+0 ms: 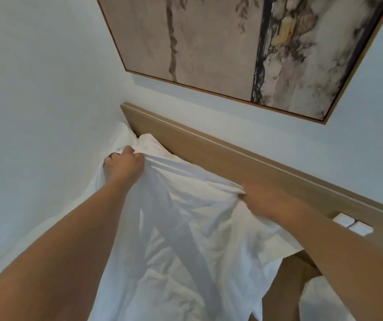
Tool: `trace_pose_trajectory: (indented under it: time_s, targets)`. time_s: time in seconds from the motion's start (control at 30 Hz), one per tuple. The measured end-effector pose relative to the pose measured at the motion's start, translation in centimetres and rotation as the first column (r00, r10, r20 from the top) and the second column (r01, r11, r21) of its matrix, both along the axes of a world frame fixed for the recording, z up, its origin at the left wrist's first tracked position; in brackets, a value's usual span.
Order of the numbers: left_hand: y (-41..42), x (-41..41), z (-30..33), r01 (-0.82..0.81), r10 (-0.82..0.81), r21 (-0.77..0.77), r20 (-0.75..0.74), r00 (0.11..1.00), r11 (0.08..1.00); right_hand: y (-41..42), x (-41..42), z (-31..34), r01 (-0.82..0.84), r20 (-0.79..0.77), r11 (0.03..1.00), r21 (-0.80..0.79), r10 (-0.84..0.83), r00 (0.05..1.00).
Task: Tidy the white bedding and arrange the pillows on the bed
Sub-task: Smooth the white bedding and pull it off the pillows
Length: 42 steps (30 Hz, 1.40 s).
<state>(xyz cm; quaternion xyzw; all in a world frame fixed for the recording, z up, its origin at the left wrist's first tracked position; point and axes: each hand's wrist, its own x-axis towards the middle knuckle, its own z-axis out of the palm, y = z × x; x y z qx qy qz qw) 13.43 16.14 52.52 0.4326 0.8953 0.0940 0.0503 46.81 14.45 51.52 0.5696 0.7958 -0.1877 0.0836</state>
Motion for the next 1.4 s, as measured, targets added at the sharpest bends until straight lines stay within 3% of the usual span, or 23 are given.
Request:
trace_pose_trajectory:
  time_s: [0.17,0.3,0.4,0.6,0.67,0.73,0.8,0.83,0.93,1.1,1.27,1.4]
  targets:
    - [7.4,1.9,-12.9,0.131,-0.141,-0.193,-0.039,0.989,0.972,4.7,2.2,-10.8,0.042,0.03,0.963,-0.267,-0.035,0.999]
    - [12.3,4.2,-22.1,0.188,-0.191,-0.172,-0.006,0.981,0.967,9.9,3.7,-20.4,0.12,0.132,0.939,-0.322,-0.081,0.988]
    - [15.4,6.0,-28.6,0.261,-0.277,-0.176,-0.073,0.958,0.949,13.8,5.0,-27.1,0.199,0.188,0.915,-0.352,-0.139,0.972]
    - [20.8,9.9,-39.6,0.365,-0.398,-0.226,-0.123,0.909,0.903,18.6,8.9,-38.3,0.329,0.328,0.906,-0.266,-0.236,0.915]
    - [21.4,11.1,-42.6,0.346,-0.37,-0.252,-0.053,0.927,0.904,18.5,9.3,-40.5,0.326,0.424,0.925,-0.194,-0.22,0.878]
    - [21.4,12.2,-45.1,0.336,-0.308,-0.226,0.149,0.94,0.914,17.9,9.1,-41.8,0.263,0.481,0.961,-0.084,-0.192,0.855]
    - [20.3,13.1,-46.1,0.359,-0.273,-0.174,0.382,0.883,0.917,17.3,8.3,-42.3,0.194,0.476,0.981,-0.02,-0.161,0.864]
    - [19.4,13.4,-46.1,0.393,-0.301,-0.158,0.414,0.859,0.906,17.0,7.7,-42.3,0.152,0.454,0.988,0.001,-0.136,0.881]
    - [15.5,12.4,-44.4,0.44,-0.36,-0.166,0.361,0.86,0.883,16.6,4.2,-40.8,0.044,0.346,0.999,-0.029,-0.031,0.938]
    - [7.1,4.3,-38.7,0.344,-0.27,-0.312,0.257,0.928,0.886,15.4,-5.7,-35.7,-0.201,0.253,0.971,-0.127,0.228,0.94]
    - [-0.9,-5.6,-35.6,0.084,0.022,-0.408,0.248,0.969,0.909,12.5,-18.7,-32.8,-0.469,0.114,0.883,0.005,0.465,0.878]
    - [-9.2,-11.7,-39.1,-0.136,0.31,-0.427,0.369,0.876,0.894,8.7,-27.9,-36.2,-0.659,0.074,0.744,0.106,0.655,0.752]
